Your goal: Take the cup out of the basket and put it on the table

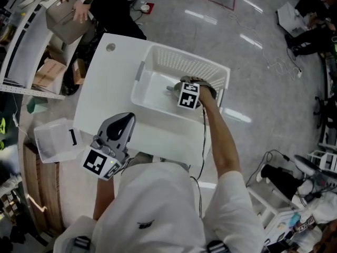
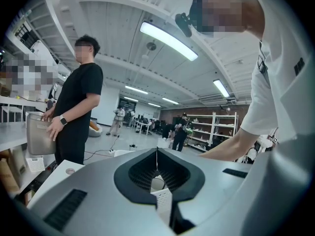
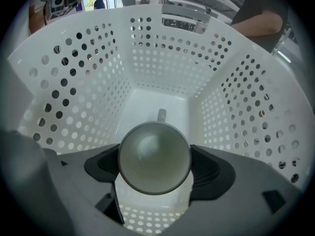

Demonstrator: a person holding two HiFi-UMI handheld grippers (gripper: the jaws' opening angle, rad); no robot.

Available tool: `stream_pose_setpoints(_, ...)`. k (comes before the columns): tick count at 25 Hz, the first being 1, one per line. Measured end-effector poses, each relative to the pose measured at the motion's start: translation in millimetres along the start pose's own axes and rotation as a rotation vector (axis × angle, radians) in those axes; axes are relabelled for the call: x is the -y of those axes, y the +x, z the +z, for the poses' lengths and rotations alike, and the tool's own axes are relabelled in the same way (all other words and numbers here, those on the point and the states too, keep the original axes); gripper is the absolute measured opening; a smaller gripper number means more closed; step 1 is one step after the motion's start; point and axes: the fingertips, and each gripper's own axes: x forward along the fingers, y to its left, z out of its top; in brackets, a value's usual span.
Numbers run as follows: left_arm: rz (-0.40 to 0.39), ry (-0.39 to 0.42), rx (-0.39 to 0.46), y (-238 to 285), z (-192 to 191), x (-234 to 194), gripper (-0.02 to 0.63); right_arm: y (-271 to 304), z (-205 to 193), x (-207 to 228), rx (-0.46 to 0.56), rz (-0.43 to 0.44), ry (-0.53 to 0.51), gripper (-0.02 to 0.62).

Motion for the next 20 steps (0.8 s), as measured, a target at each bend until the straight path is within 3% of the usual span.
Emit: stream_pose_setpoints(20,-0.045,0.001,0.004,-1,-5,4,0.011,-71,23,6,0.012,-0.037,-0.011,0.426)
